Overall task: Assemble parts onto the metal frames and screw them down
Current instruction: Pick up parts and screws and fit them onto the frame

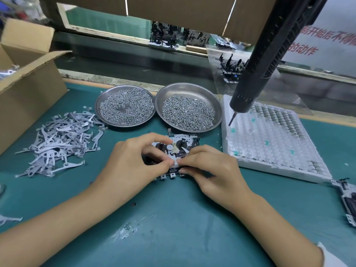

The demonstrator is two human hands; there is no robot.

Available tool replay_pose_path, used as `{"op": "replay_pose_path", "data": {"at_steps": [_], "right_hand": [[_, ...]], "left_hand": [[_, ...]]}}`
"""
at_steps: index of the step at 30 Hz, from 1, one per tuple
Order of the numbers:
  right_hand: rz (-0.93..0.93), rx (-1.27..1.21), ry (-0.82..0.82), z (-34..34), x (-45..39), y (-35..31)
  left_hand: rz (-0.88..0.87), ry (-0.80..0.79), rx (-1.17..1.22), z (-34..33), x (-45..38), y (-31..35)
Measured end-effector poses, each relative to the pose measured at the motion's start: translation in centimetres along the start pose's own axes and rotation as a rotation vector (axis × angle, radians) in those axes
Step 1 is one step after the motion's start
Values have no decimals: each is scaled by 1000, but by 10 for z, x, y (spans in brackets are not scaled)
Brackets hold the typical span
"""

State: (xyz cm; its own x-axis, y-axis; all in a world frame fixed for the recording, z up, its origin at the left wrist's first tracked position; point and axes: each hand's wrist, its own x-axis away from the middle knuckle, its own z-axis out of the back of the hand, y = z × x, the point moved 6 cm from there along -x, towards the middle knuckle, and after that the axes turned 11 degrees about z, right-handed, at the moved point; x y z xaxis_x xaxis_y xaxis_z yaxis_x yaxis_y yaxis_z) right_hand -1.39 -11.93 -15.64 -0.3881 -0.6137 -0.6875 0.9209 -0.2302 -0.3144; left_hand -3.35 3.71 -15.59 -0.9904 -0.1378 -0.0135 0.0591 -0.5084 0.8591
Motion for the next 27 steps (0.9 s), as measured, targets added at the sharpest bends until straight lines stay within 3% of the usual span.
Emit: {"op": "replay_pose_path", "data": {"at_steps": [6, 15, 18, 24, 27], "right_hand": [[-127, -42, 47, -4, 4, 3], [-102, 97, 31, -11, 3, -6], [-215, -25, 75, -6, 3, 2], [-562, -340, 321, 3, 8, 20], [-614, -379, 347, 3, 9, 22]], "left_hand": [[-7, -49, -34, -2, -3, 0], [21, -91, -33, -3, -9, -5], [13, -112, -30, -2, -10, -5], [23, -145, 8, -3, -12, -8], [-8, -145, 9, -4, -11, -6]]}}
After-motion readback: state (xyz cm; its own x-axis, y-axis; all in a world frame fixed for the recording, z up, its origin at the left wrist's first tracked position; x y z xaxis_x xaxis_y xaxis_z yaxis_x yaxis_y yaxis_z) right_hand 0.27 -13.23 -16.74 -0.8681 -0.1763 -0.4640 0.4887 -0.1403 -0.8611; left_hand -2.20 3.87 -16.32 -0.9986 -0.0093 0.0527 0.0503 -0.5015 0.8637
